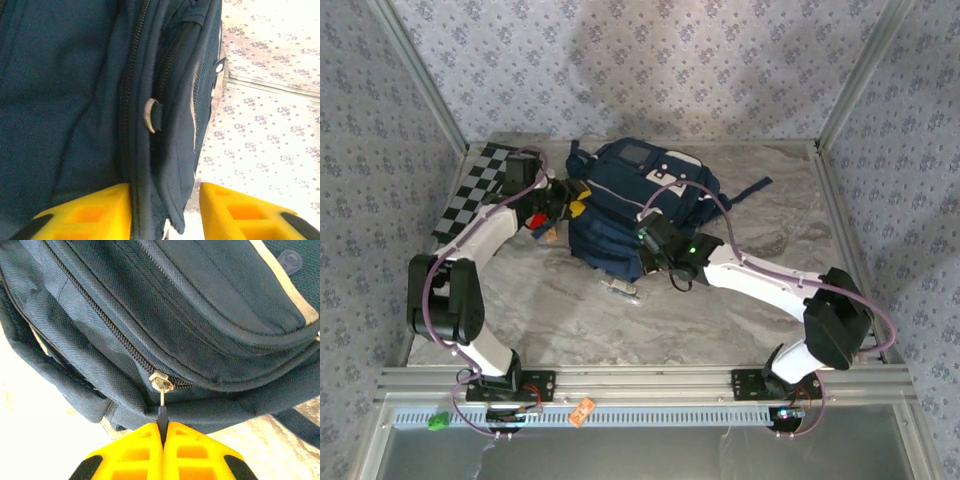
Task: Pack the student bag
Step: Zip the student bag at the top-center of the table.
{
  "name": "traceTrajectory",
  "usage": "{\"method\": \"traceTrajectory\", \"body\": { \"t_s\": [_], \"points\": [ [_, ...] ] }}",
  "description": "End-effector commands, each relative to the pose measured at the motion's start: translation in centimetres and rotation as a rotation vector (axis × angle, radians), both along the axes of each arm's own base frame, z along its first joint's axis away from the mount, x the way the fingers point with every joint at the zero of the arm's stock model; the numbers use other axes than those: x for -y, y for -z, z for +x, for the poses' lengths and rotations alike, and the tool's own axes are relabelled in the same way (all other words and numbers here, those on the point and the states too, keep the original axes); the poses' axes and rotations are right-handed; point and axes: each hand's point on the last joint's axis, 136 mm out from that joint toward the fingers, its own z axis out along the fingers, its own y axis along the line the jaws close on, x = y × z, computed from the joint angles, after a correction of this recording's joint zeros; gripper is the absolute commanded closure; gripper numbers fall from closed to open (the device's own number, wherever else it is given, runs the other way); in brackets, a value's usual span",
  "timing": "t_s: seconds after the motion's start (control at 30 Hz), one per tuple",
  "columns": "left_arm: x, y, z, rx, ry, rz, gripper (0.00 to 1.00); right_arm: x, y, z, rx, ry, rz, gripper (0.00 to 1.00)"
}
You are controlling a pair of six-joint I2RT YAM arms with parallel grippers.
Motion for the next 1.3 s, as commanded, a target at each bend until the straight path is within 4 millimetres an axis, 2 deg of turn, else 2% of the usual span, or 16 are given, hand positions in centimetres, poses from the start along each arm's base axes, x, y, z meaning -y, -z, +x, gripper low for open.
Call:
{"method": "traceTrajectory", "body": {
  "t_s": [0.0,0.17,0.23,0.33,0.47,0.67,0.77,0.9,0.97,1.13,1.27],
  "points": [
    [1.5,-1.4,-2.8,0.058,0.024,0.007,0.51,-0.9,0.1,0.1,-0.018,0.021,0.030,1.00],
    [4.1,0.1,-6.4,0.000,-0.076,-0.039,0.48,-0.5,1.0,0.3,-0.036,0.040,0.029,1.00],
    [5.5,0.7,-7.0,-0.024,-0.099,-0.044,0.48,-0.4,1.2,0.3,-0.032,0.044,0.029,1.00],
    [7.4,1.4,-7.1,-0.049,-0.117,-0.032,0.48,-0.1,1.4,0.4,-0.031,0.054,0.033,1.00],
    [9.4,3.0,-6.9,-0.083,-0.146,-0.015,0.53,0.1,1.5,0.5,-0.025,0.062,0.047,1.00],
    [10.0,5.6,-6.6,-0.139,-0.204,0.021,0.64,0.2,1.5,1.0,-0.016,0.063,0.056,1.00],
    [10.0,6.2,-6.0,-0.155,-0.230,0.038,0.74,0.0,1.5,1.1,-0.014,0.053,0.066,1.00],
    [9.6,5.6,-5.5,-0.130,-0.255,0.044,0.90,0.3,1.6,1.2,-0.007,0.047,0.037,1.00],
    [9.2,4.2,-5.1,-0.076,-0.264,0.041,1.00,1.0,1.9,1.3,0.005,0.044,-0.008,1.00],
    [7.5,0.2,-5.0,0.018,-0.232,0.062,1.00,4.0,2.4,2.1,0.008,0.062,-0.097,1.00],
    [5.0,-0.5,-5.6,0.033,-0.217,0.079,1.00,6.7,2.8,2.4,0.007,0.107,-0.165,1.00]
  ]
}}
